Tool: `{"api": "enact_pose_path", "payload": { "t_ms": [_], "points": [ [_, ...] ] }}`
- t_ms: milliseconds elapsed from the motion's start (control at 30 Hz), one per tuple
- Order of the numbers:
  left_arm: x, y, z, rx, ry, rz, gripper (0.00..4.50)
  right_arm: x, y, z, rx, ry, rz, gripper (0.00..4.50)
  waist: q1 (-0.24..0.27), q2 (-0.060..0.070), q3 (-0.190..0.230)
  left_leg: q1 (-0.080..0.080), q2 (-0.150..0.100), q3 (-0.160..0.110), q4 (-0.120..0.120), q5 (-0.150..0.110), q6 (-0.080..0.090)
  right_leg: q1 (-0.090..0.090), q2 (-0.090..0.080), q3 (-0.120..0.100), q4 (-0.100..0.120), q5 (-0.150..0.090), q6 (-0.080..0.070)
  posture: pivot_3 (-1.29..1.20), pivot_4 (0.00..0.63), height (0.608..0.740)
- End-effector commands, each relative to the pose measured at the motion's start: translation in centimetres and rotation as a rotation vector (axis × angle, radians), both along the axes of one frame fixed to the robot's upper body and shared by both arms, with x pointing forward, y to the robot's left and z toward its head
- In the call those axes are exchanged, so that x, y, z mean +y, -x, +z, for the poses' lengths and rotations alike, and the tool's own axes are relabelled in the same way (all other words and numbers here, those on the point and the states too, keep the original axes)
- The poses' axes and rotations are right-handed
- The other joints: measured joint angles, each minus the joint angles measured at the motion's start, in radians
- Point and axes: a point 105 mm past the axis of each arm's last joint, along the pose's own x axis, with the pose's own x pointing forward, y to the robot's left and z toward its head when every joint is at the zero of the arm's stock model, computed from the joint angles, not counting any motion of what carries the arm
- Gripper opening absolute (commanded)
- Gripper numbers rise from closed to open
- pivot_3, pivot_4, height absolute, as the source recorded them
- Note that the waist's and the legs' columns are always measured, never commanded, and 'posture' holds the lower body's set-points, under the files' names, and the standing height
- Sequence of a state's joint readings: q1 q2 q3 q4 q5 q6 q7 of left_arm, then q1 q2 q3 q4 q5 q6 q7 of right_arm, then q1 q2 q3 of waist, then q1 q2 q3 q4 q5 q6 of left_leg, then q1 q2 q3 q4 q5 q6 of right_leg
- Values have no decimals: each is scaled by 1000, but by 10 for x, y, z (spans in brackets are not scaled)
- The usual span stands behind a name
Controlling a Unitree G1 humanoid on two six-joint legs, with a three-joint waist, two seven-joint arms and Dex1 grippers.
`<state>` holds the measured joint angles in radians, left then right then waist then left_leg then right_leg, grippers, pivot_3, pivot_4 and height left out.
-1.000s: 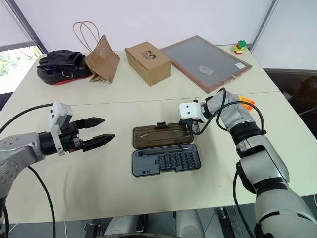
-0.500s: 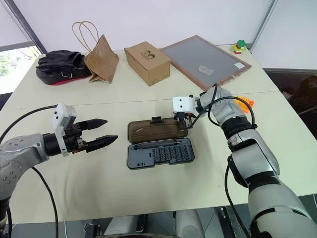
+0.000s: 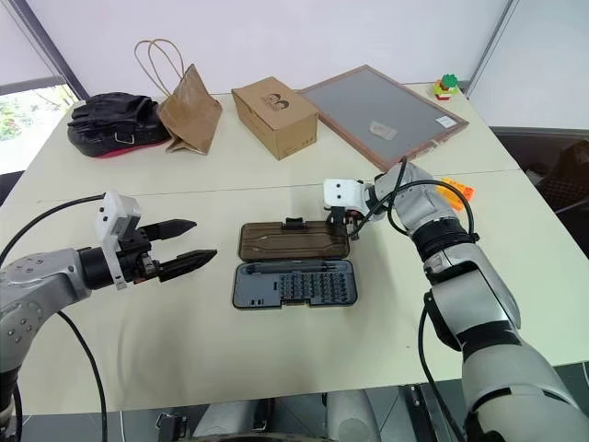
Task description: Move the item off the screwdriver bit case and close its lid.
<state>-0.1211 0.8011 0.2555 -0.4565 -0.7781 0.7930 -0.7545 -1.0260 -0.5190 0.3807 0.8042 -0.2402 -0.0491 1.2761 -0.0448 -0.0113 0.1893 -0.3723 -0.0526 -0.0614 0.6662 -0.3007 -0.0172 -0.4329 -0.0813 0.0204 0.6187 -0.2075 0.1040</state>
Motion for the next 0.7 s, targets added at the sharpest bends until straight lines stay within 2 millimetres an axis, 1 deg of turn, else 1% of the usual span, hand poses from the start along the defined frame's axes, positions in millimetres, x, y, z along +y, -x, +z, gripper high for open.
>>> {"api": "enact_pose_path", "payload": {
  "t_ms": [33, 67, 100, 167, 200, 300, 367, 433, 467, 533, 567, 633, 700],
  "points": [
    [1, -1, 6, -43, 0, -3, 4500, 6, 3, 2, 3, -33, 17, 656, 0, 0, 0, 0, 0, 0, 0, 0, 0, 0, 0, 0, 0, 0, 0, 0, 150, 740],
    [1, -2, 6, -44, -1, -3, 4500, 6, 3, 2, 5, -35, 14, 979, 0, 0, 0, 0, 0, 0, 0, 0, 0, 0, 0, 0, 0, 0, 0, 0, 150, 740],
    [1, -2, 6, -45, -1, -3, 4500, 7, 3, 3, 5, -36, 12, 1438, 0, 0, 0, 0, 0, 0, 0, 0, 0, 0, 0, 0, 0, 0, 0, 0, 150, 740],
    [2, -2, 6, -46, -1, -2, 4500, 7, 4, 4, 2, -35, 11, 2494, 1, 0, 0, 0, 0, 0, 0, 0, 0, 0, 0, 0, 0, 0, 0, 0, 150, 740],
    [2, -3, 6, -49, -1, 0, 4500, 6, 4, 9, -1, -46, 11, 2956, 1, 0, 0, 0, 0, 0, 0, 0, 0, 0, 0, 0, 0, 0, 0, 0, 150, 740],
    [4, -4, 8, -57, 18, 5, 4500, 3, 3, 28, -15, -96, -3, 2956, 2, 0, 0, -1, 0, 0, 0, 0, 0, -1, 0, 0, 0, 0, 0, 0, 150, 740],
    [3, -6, 12, -58, 51, -6, 4500, 5, 5, 47, -14, -172, -11, 2956, 2, 1, 1, -1, 0, 0, 0, 0, 0, -1, -1, 0, 0, 0, 0, 0, 150, 740],
    [-2, -6, 14, -54, 73, -36, 4500, 8, 19, 63, 45, -264, 6, 2956, 4, 1, 1, -2, 0, 0, 0, 0, 0, -2, -1, 0, 0, 0, 0, 0, 150, 740],
    [-5, -6, 14, -52, 77, -48, 4500, 9, 25, 68, 71, -293, 15, 2956, 7, 1, 1, -2, 0, 0, 0, 0, 0, -2, -1, 0, 0, 0, 0, 0, 150, 740],
    [-13, -5, 10, -36, 55, -96, 4500, 6, 42, 74, 125, -348, 28, 2956, 11, 0, 1, -3, 0, -1, 0, 0, 0, -2, -1, -1, -1, 0, 0, 0, 150, 740],
    [-15, -5, 8, -31, 40, -112, 4500, 5, 47, 75, 137, -367, 17, 2956, 13, 0, 0, -3, 0, -1, 0, 0, 0, -2, -1, -1, -1, 0, 0, 0, 150, 740],
    [-19, -5, 5, -23, 32, -135, 4500, 2, 50, 78, 142, -405, -23, 2956, 16, 0, 1, -3, -1, -1, 0, -1, 1, -1, -1, -1, -2, 0, 0, 0, 150, 740],
    [-25, -8, 0, -18, 15, -163, 4500, -8, 46, 77, 114, -426, -94, 2956, 18, 0, 1, -3, -1, 0, 0, -1, 1, -1, -2, 0, -2, 0, 0, 0, 150, 740]
  ]
}}
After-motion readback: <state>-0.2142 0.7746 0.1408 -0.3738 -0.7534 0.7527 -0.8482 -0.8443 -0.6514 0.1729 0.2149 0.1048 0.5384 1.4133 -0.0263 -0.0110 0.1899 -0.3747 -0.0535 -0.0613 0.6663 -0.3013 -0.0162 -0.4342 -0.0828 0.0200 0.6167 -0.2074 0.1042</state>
